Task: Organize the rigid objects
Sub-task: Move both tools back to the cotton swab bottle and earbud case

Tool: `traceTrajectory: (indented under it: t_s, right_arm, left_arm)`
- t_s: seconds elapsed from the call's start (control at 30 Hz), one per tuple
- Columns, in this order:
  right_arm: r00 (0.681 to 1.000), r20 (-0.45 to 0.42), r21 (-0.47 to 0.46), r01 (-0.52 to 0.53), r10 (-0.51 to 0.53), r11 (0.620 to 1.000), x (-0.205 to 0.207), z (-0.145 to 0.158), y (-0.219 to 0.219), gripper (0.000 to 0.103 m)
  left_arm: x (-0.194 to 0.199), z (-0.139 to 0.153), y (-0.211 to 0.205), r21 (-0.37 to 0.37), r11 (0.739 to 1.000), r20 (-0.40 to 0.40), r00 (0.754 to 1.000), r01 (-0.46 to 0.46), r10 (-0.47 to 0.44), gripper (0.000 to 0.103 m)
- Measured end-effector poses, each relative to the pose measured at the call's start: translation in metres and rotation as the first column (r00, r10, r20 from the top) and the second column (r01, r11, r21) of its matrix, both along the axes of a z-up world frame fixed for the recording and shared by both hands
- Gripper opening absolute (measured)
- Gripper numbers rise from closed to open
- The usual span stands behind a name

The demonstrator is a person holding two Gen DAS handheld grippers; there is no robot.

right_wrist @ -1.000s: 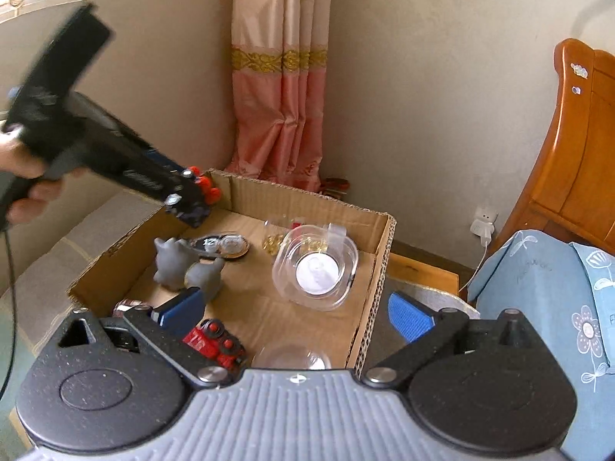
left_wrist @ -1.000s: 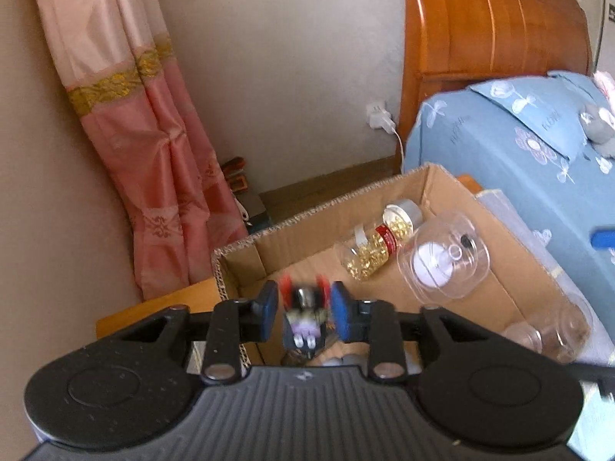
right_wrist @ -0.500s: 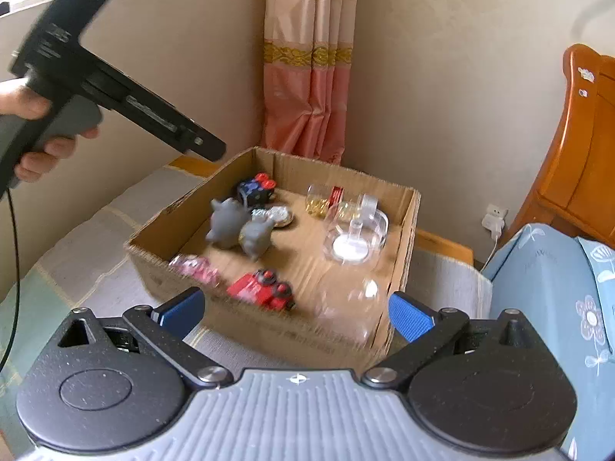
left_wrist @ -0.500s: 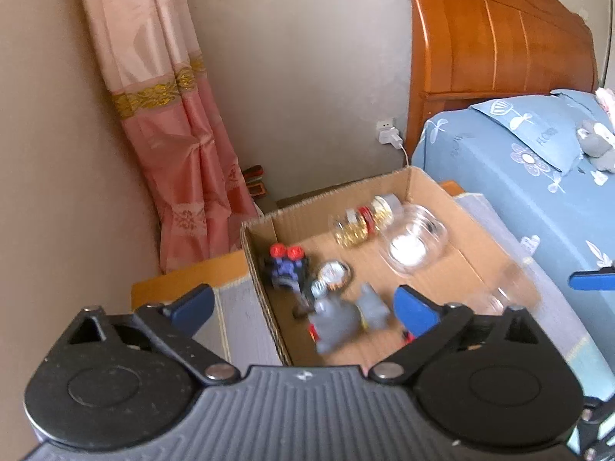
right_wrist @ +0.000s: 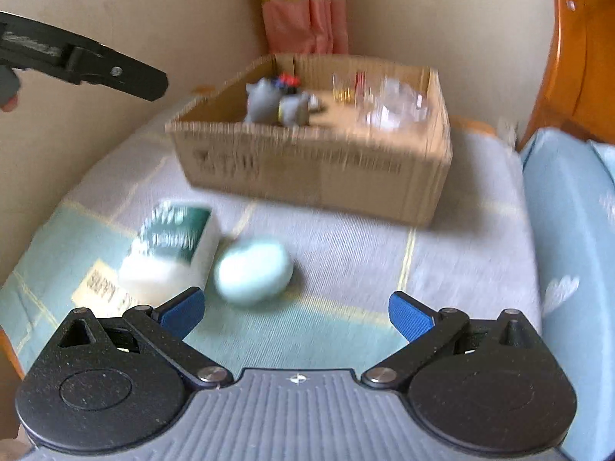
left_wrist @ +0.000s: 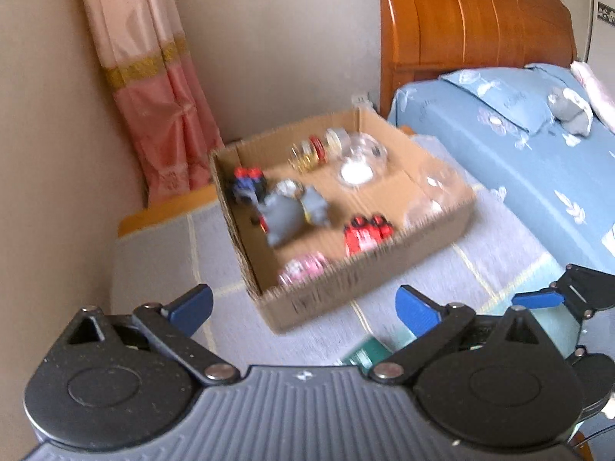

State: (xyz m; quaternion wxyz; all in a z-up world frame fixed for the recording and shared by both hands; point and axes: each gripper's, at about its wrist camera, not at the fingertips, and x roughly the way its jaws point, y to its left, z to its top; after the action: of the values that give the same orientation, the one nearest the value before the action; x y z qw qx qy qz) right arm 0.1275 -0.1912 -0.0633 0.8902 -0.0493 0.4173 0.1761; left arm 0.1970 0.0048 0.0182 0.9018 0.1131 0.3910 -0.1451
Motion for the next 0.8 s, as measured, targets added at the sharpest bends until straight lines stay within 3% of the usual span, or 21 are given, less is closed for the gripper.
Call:
traceTrajectory:
  t_s: [0.37,0.8]
  right_arm:
    - [0.997,0.008,-0.023,0.073,-0.072,0.997,-0.031,-0.030,0.006,0.103]
    - [0.998,0.047,-0.071,0.052,-0.048,0.996,-0.042,-0.044,0.014,0.103]
  left_arm:
    - [-0.011,-0.061,-0.021,-0.061,0.998,-0.108,0.994,-0.001,-0.006,0.101]
    - [-0.030,-0.090,-0.031,0.003,1.000,-0.120,0.993,-0.021,0.021,0.101]
